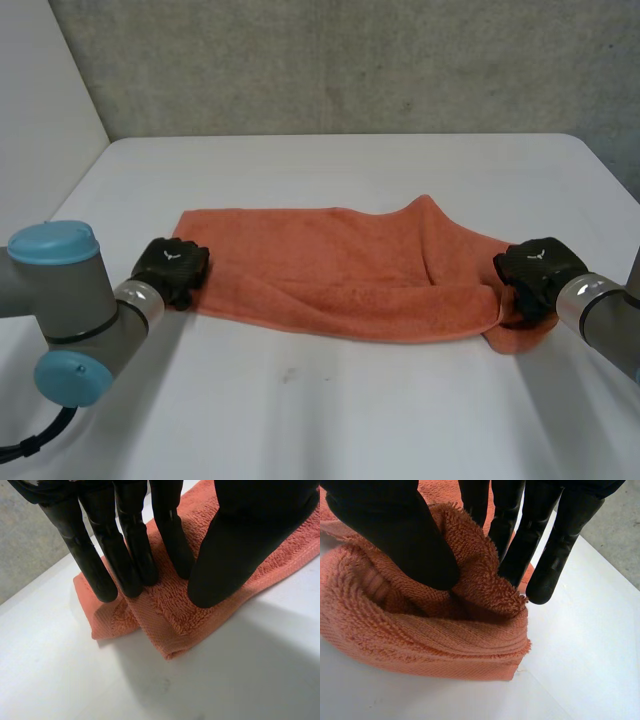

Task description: Fold the laundry

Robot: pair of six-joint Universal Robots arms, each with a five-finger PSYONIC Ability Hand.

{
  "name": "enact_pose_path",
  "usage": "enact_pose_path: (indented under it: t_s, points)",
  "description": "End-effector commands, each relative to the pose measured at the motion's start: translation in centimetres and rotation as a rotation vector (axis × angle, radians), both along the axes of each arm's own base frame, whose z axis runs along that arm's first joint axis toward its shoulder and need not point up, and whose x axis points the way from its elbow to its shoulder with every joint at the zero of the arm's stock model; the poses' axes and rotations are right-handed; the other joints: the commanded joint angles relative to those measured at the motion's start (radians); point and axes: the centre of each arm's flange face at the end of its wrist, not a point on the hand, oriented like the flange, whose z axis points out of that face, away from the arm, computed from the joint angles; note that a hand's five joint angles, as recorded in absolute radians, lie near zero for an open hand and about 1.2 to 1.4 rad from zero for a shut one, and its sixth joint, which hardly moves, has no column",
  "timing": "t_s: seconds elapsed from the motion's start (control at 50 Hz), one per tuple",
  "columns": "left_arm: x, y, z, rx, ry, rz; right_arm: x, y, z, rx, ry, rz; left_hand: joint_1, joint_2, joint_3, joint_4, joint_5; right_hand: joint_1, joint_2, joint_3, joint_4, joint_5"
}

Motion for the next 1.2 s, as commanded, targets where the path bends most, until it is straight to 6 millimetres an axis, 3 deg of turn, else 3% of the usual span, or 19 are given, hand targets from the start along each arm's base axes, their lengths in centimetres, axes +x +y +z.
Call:
enact_pose_path:
  t_s: [0.02, 0.16, 0.2, 0.24, 0.42, 0.58, 0.76, 1.0, 1.2]
  points:
    - [0.0, -0.1, 0.1, -0.009, 0.001, 0.000, 0.2, 0.1, 0.0, 0.000, 0.000, 0.006, 0.232, 0.229, 0.232, 0.231, 0.232, 0.418, 0.223, 0.213, 0.207, 0.227]
    - [0.0, -0.1, -0.2, -0.003, -0.001, -0.004, 0.2, 0.2, 0.0, 0.000, 0.000, 0.006, 0.185, 0.183, 0.185, 0.184, 0.185, 0.418, 0.223, 0.213, 0.207, 0.227]
    - [0.0, 0.0, 0.1, -0.006, -0.004, 0.001, 0.2, 0.2, 0.0, 0.000, -0.001, 0.007, -0.221, -0.223, -0.221, -0.222, -0.221, 0.418, 0.223, 0.213, 0.207, 0.227]
    - [0.1, 0.1, 0.4, -0.009, -0.003, 0.003, 0.2, 0.2, 0.0, 0.000, -0.001, 0.007, -0.264, -0.266, -0.264, -0.265, -0.264, 0.418, 0.223, 0.213, 0.207, 0.227]
    - [0.1, 0.8, 0.8, -0.007, 0.002, -0.005, 0.3, 0.3, 0.0, 0.000, -0.001, 0.012, -0.252, -0.255, -0.252, -0.254, -0.252, 0.418, 0.223, 0.213, 0.207, 0.227]
    - [0.1, 0.6, 0.4, -0.005, 0.002, -0.003, 0.7, 0.6, -0.1, 0.004, 0.001, 0.025, -0.091, -0.093, -0.091, -0.092, -0.091, 0.418, 0.223, 0.213, 0.207, 0.227]
    - [0.0, 0.5, 2.1, -0.056, 0.027, -0.004, 0.7, 0.6, -0.1, 0.006, 0.001, 0.026, -0.105, -0.108, -0.106, -0.107, -0.105, 0.418, 0.223, 0.213, 0.207, 0.227]
    - [-0.4, -0.5, 0.4, -0.083, 0.021, -0.013, 0.7, 0.6, -0.5, 0.012, 0.013, 0.033, -0.102, -0.105, -0.103, -0.104, -0.102, 0.418, 0.223, 0.213, 0.207, 0.227]
    - [-0.5, -1.0, 0.3, -0.085, 0.021, -0.011, 0.8, 0.6, -0.6, 0.013, 0.014, 0.033, -0.184, -0.187, -0.185, -0.186, -0.184, 0.418, 0.223, 0.213, 0.207, 0.227]
